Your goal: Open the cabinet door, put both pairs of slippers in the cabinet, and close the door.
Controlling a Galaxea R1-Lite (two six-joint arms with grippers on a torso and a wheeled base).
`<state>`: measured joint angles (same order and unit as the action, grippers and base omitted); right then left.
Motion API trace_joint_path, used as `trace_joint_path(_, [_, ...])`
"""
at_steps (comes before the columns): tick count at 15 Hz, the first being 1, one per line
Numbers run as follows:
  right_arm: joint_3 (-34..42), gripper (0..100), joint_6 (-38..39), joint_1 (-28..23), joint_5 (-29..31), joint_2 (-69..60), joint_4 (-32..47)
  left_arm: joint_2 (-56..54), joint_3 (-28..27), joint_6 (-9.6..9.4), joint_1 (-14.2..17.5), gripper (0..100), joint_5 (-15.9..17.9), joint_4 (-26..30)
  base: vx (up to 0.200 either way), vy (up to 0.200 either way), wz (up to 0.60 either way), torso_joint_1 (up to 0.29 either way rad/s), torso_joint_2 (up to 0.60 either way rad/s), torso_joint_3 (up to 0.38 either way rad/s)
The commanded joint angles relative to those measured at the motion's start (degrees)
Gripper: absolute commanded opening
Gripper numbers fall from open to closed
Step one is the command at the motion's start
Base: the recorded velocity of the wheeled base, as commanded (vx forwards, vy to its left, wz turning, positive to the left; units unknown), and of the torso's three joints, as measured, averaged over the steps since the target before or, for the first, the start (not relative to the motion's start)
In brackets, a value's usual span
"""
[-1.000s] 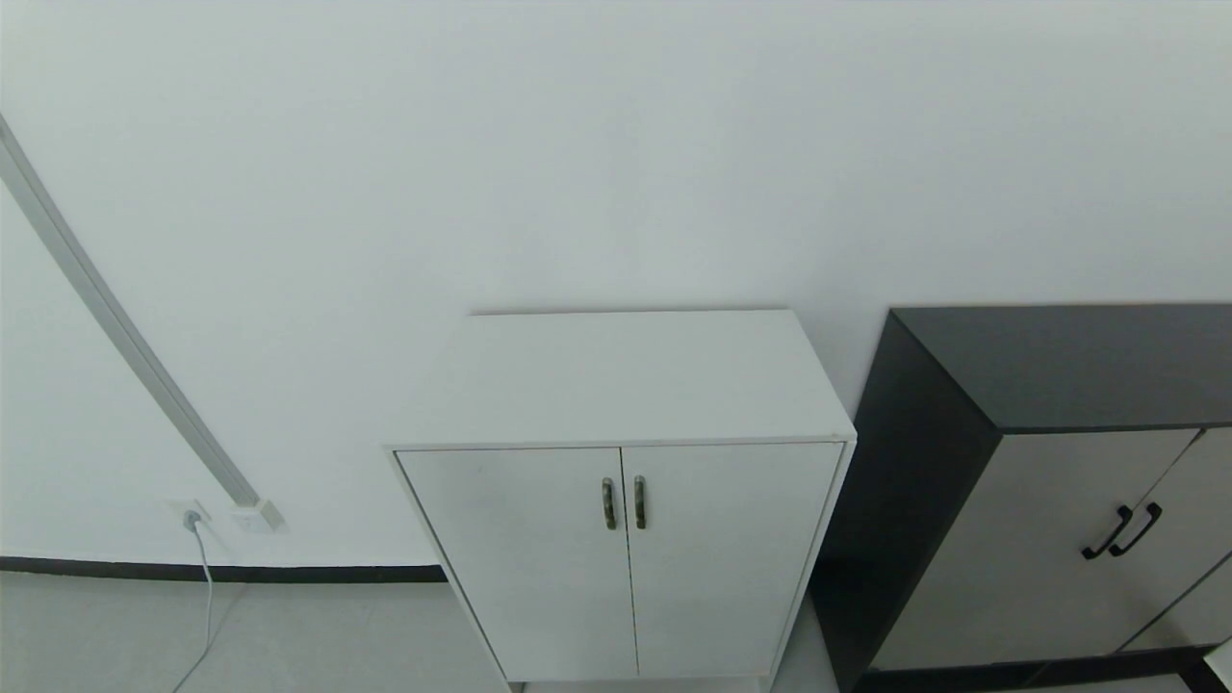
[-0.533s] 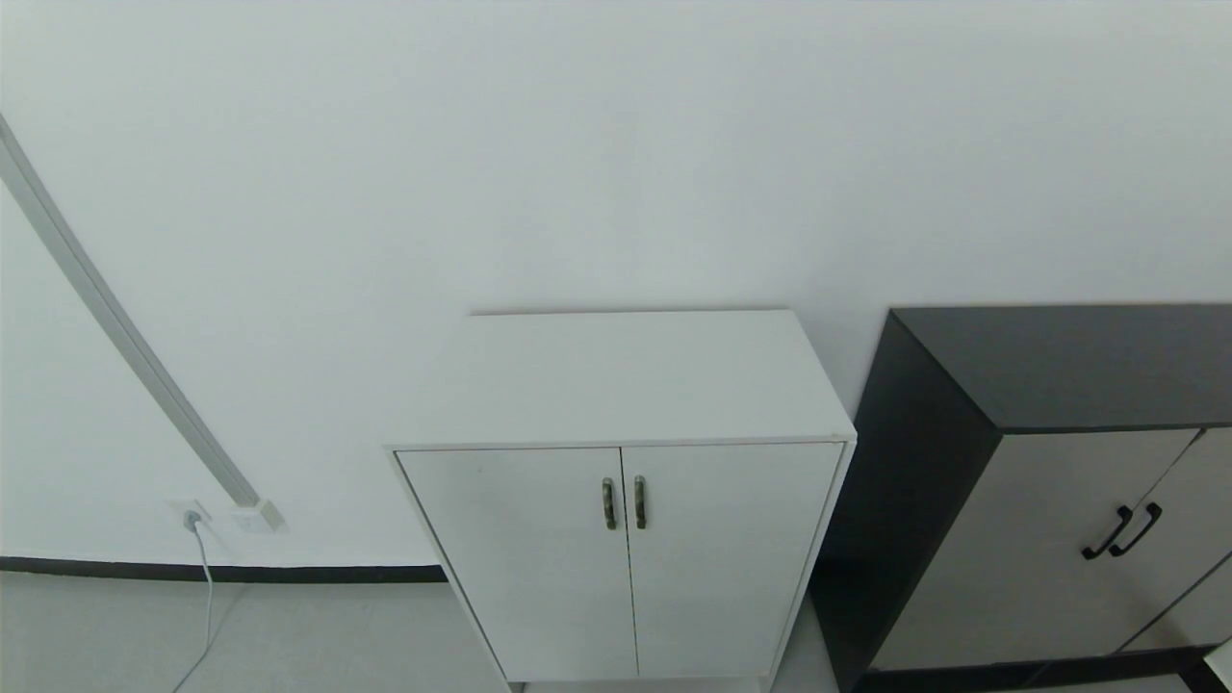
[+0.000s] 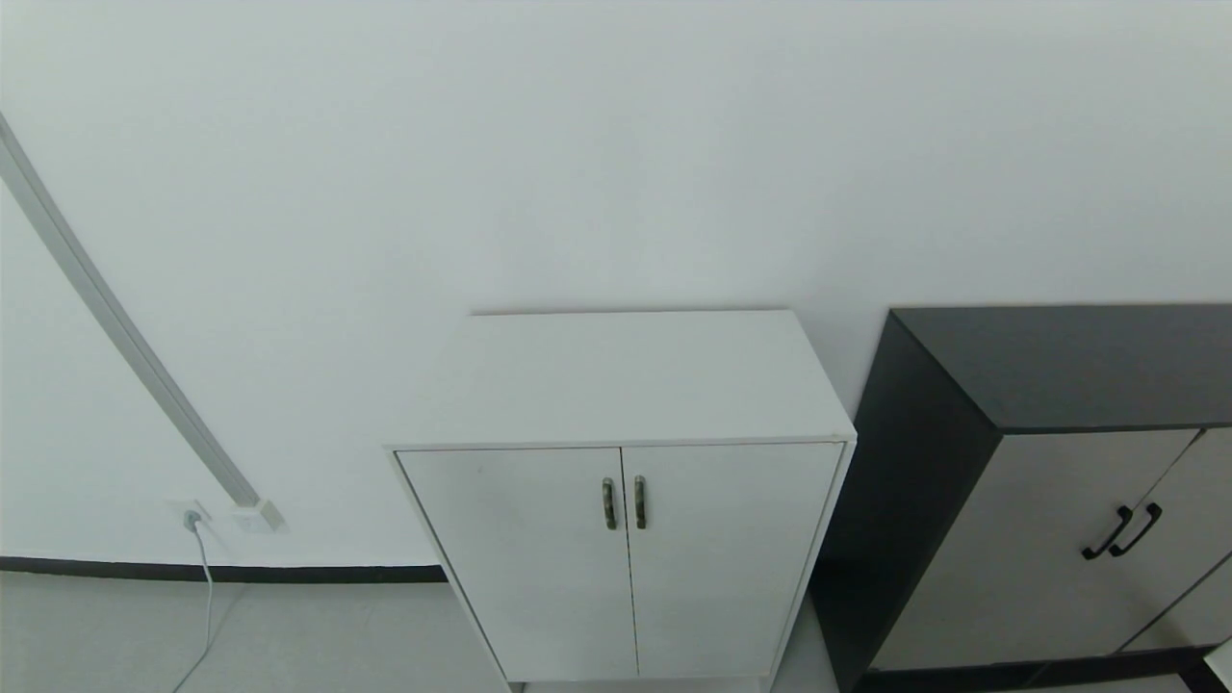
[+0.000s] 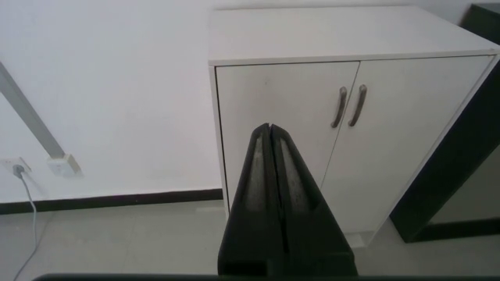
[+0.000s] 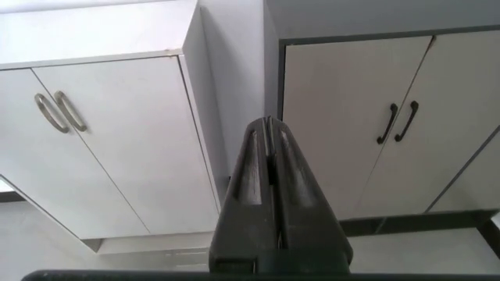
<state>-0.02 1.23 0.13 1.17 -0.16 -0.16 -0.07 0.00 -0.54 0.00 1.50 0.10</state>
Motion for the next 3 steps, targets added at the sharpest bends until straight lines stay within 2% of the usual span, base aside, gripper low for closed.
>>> trace_joint_path(1, [0.0,0,0.0,0.0,0.0,0.2,0.0,0.1,0.0,0.01,0.0,0,0.0,0.0,0.000,0.000,0.00,0.000,0.00,0.000])
trace_joint_path(3, [0.0,0,0.0,0.0,0.0,0.2,0.0,0.1,0.0,0.01,0.0,0,0.0,0.0,0.000,0.000,0.00,0.000,0.00,0.000])
